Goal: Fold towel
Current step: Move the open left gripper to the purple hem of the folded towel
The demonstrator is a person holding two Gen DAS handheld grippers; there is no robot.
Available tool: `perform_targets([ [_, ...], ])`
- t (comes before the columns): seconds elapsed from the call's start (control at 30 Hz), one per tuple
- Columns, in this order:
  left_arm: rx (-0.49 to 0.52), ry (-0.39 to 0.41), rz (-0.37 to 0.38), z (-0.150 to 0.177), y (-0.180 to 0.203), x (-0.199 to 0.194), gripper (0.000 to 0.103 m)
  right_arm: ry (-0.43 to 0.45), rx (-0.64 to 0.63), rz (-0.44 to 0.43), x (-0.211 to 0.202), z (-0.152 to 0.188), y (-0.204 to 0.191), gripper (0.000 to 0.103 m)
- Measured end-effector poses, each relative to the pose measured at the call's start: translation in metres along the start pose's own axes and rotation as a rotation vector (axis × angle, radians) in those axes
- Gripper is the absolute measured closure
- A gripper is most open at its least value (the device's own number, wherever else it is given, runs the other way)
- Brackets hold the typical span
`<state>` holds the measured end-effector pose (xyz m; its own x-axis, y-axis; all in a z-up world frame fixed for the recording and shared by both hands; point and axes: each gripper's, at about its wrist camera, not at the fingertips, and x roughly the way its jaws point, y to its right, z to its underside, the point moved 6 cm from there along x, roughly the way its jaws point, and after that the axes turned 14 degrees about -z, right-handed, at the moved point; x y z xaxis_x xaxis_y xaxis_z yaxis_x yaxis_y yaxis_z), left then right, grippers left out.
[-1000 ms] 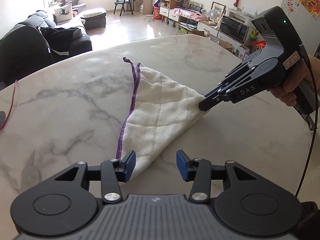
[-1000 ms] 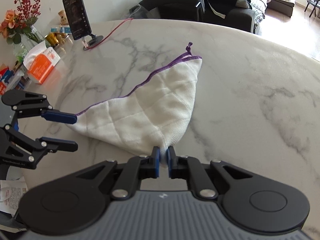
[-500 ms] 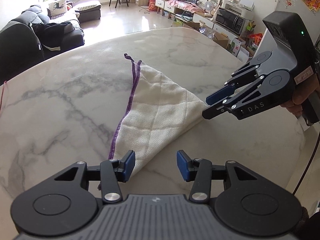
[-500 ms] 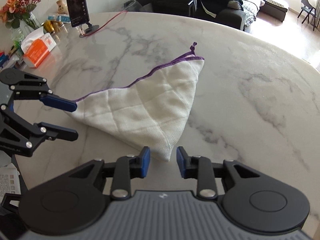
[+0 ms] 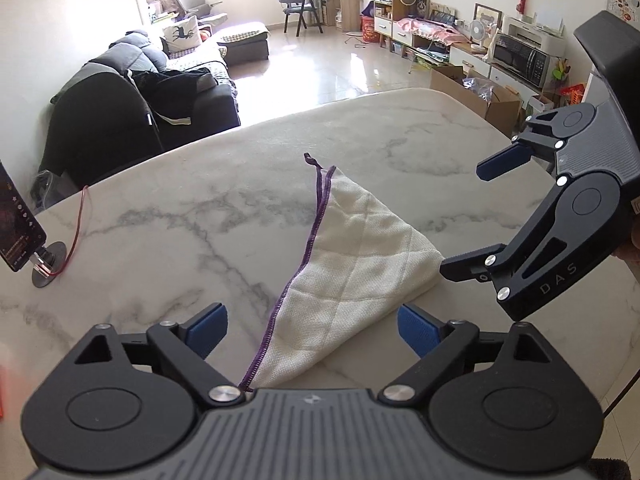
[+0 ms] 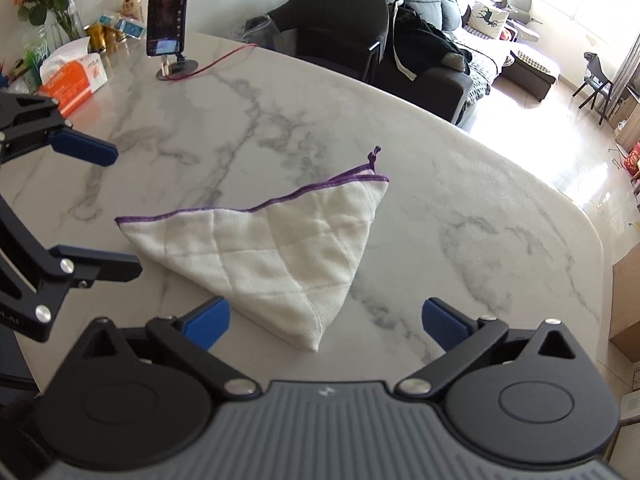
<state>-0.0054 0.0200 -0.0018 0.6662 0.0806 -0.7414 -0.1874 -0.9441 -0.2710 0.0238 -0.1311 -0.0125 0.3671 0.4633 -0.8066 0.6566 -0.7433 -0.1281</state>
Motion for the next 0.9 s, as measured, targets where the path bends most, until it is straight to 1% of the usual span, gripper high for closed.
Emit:
perform_targets([
  [0.1, -0.037, -0.024, -0.015, 0.003, -0.002, -0.001, 0.006, 0.015, 0.009, -0.006, -0.001, -0.001, -0.002, 0.000],
  [0.17, -0.056, -0.025, -0.008, 0.004, -0.004, -0.001, 0.006, 0.024, 0.009, -0.008, -0.001, -0.001, -0.003, 0.000],
  [0.23, -0.099, -0.034, 0.005, 0.007, -0.007, 0.000, 0.006, 0.038, 0.008, -0.008, 0.001, -0.002, -0.001, 0.000],
  [0.37, -0.165, -0.080, 0.034, 0.017, -0.011, 0.007, 0.006, 0.083, 0.086, -0.005, 0.008, -0.013, 0.025, 0.000],
  [0.5, -0.234, -0.149, 0.062, 0.034, -0.016, 0.019, 0.006, 0.092, 0.157, -0.032, 0.025, -0.028, 0.049, 0.002],
  [0.67, -0.356, -0.203, 0.116, 0.046, -0.030, 0.031, 0.006, 0.070, 0.187, -0.076, 0.051, -0.047, 0.066, 0.014],
  [0.7, -0.375, -0.207, 0.123, 0.047, -0.033, 0.032, 0.007, 0.065, 0.199, -0.084, 0.058, -0.051, 0.071, 0.016],
  [0.77, -0.414, -0.219, 0.130, 0.049, -0.038, 0.037, 0.008, 0.057, 0.221, -0.097, 0.070, -0.060, 0.079, 0.023],
  [0.8, -0.427, -0.228, 0.130, 0.049, -0.040, 0.039, 0.008, 0.054, 0.226, -0.099, 0.075, -0.063, 0.082, 0.023],
  [0.83, -0.438, -0.236, 0.126, 0.050, -0.042, 0.042, 0.010, 0.049, 0.233, -0.101, 0.080, -0.066, 0.085, 0.024],
  [0.9, -0.459, -0.256, 0.112, 0.052, -0.045, 0.049, 0.017, 0.037, 0.245, -0.106, 0.092, -0.073, 0.091, 0.026],
])
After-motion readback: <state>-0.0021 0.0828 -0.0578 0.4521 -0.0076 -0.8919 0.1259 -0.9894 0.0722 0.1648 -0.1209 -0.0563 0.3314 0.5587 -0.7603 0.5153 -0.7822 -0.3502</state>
